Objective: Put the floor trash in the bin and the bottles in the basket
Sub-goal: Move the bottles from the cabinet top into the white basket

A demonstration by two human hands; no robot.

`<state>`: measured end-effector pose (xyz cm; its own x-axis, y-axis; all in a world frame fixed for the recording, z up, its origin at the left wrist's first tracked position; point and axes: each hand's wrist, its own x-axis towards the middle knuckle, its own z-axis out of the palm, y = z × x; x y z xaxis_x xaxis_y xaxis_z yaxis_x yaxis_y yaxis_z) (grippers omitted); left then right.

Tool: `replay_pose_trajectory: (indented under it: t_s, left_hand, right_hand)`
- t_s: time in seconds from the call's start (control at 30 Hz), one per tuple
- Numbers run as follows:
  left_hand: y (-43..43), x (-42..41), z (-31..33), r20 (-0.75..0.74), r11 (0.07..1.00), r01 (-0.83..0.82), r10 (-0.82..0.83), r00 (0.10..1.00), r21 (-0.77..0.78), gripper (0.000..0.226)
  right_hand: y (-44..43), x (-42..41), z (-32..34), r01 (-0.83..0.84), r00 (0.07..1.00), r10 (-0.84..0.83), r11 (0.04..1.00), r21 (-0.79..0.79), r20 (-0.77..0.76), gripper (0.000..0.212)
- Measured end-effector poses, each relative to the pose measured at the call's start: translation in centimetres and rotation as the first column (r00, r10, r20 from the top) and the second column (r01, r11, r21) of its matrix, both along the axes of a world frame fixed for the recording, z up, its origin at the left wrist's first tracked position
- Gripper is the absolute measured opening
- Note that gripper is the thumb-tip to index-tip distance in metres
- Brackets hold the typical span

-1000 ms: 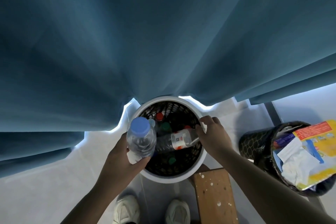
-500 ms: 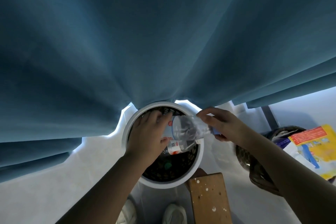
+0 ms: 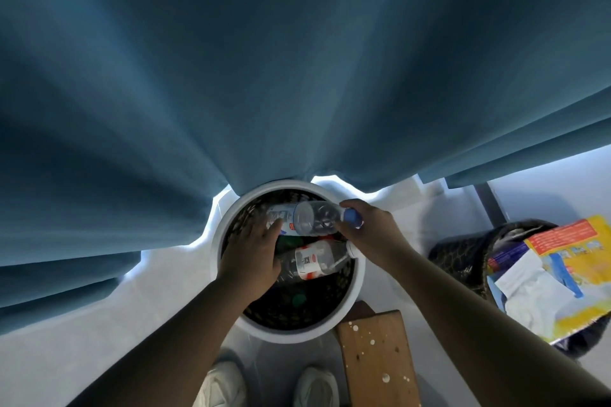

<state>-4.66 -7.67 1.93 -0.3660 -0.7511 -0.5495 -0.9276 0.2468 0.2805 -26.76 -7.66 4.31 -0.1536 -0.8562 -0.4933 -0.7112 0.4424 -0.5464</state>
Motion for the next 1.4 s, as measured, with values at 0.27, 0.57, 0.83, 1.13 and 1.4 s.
replay_pose_trajectory:
  t_s: [0.27, 0.57, 0.83, 1.13, 1.4]
  left_hand:
    - [-0.1, 0.8, -1.4, 0.091, 0.995, -0.041, 0.033, 0.995, 0.093, 0.054]
    - [0.5, 2.1, -0.8, 0.036, 0.998, -0.028, 0.026, 0.999, 0.049, 0.027]
    - [1.1, 3.7, -0.2, -0.061, 0.998, -0.047, 0.05, 0.997, 0.046, 0.033]
    - [2.0, 3.7, -1.5, -0.04, 0.975, -0.163, 0.171, 0.984, 0.152, 0.035]
    - [2.0, 3.7, 1.7, -0.052, 0.986, -0.102, 0.109, 0.993, 0.129, 0.059]
  right_hand:
    - [-0.8, 0.8, -1.1, -0.209, 0.939, 0.209, 0.977, 0.032, -0.274, 0.044]
    - [-0.8, 1.7, -1.8, -0.257, 0.96, 0.249, 0.965, -0.044, -0.13, 0.057]
    - [2.1, 0.8, -1.5, -0.114, 0.949, 0.112, 0.993, 0.013, -0.293, 0.052]
    - [3.0, 0.9, -2.8, 0.149, 0.984, -0.131, 0.977, 0.15, -0.124, 0.031]
    - [3.7, 1.1, -0.4, 0.107, 0.981, -0.079, 0.982, 0.153, -0.179, 0.059]
